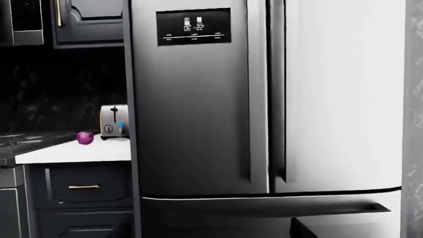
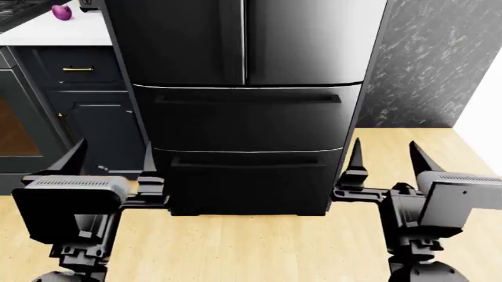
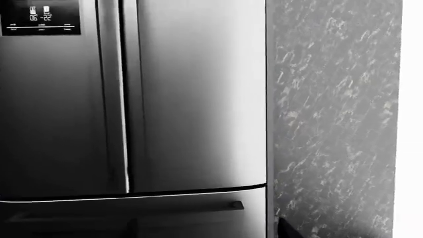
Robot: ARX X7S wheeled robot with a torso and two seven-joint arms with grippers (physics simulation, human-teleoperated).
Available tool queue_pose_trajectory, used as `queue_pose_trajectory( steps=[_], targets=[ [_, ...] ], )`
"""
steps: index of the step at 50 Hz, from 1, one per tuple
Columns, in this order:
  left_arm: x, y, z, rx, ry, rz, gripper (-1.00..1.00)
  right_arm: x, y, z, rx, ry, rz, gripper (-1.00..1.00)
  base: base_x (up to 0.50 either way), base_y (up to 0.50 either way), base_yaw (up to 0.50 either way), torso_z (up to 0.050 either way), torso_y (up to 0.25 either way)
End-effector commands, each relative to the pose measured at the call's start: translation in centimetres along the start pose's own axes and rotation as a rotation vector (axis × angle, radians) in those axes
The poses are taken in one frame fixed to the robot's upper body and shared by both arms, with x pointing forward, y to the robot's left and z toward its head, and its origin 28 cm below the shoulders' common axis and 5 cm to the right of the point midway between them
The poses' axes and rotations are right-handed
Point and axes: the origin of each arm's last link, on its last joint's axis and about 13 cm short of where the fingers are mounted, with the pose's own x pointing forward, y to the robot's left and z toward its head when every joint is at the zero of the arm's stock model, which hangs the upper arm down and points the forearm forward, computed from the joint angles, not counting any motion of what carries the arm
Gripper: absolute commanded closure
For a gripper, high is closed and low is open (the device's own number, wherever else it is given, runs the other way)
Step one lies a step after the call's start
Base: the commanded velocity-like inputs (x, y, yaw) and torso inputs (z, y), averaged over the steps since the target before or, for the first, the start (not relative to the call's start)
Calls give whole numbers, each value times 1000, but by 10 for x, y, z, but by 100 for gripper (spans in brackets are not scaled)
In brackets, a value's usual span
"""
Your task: Open the fridge doors
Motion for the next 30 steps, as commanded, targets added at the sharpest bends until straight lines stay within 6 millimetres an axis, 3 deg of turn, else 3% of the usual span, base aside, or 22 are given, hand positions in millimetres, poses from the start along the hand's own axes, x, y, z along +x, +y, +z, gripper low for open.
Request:
queue_pose_trajectory(
  steps=[1,12,30],
  targets=[
    [-3,1,53,52,-117,-68,-100,-2,-7,55,-2,-153,8,-100,0,0,0,0,0],
    [-14,4,69,43,-179,-66,-100,-16,-11,76,29,-230,17,-100,0,0,0,0,0],
    [-25,4,77,29,-217,-74,-100,-19,-12,76,54,-244,27,-100,0,0,0,0,0]
  ],
)
